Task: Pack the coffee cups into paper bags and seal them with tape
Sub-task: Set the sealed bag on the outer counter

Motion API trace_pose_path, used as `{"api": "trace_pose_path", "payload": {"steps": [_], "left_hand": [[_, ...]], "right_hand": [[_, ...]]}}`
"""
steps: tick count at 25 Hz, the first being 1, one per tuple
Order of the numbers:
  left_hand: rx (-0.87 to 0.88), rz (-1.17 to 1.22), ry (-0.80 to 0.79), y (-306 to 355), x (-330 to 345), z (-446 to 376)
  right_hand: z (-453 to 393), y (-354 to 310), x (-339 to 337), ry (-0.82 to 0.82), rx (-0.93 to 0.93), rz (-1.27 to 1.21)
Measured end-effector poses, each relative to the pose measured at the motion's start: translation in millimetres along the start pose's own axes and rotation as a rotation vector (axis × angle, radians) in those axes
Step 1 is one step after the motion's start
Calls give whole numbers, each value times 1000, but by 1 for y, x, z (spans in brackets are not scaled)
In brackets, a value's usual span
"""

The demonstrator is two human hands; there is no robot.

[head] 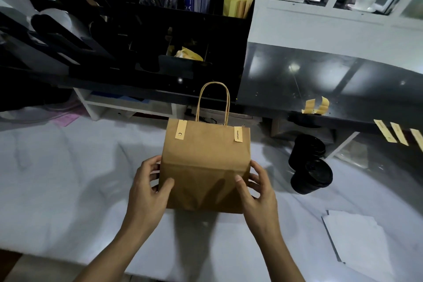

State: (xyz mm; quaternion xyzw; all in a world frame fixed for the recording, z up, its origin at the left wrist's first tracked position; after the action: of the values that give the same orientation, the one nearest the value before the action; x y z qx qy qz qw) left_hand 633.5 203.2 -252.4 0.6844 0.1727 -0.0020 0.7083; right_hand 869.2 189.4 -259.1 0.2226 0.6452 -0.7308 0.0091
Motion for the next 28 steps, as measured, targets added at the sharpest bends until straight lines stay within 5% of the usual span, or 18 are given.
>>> {"api": "trace_pose_path", "payload": {"steps": [11,28], "left_hand": [[91,67,-179,30,13,-21],[164,80,-891,54,81,28]], "right_hand": [[19,-12,-14,264,43,-81],[177,4,-53,878,331,-133]]}}
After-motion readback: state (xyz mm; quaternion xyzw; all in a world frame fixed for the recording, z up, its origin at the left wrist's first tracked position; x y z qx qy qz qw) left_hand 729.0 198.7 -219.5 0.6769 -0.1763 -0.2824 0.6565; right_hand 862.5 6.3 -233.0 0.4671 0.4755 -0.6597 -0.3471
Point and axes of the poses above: each hand's wrist, its own z-axis away from the middle knuckle, its own x-axis out of the palm, y = z × x, the point moved 1 cm from there along -z, towards the middle knuckle, and after that the axes turned 6 degrees about z, right-handed, at the moved point
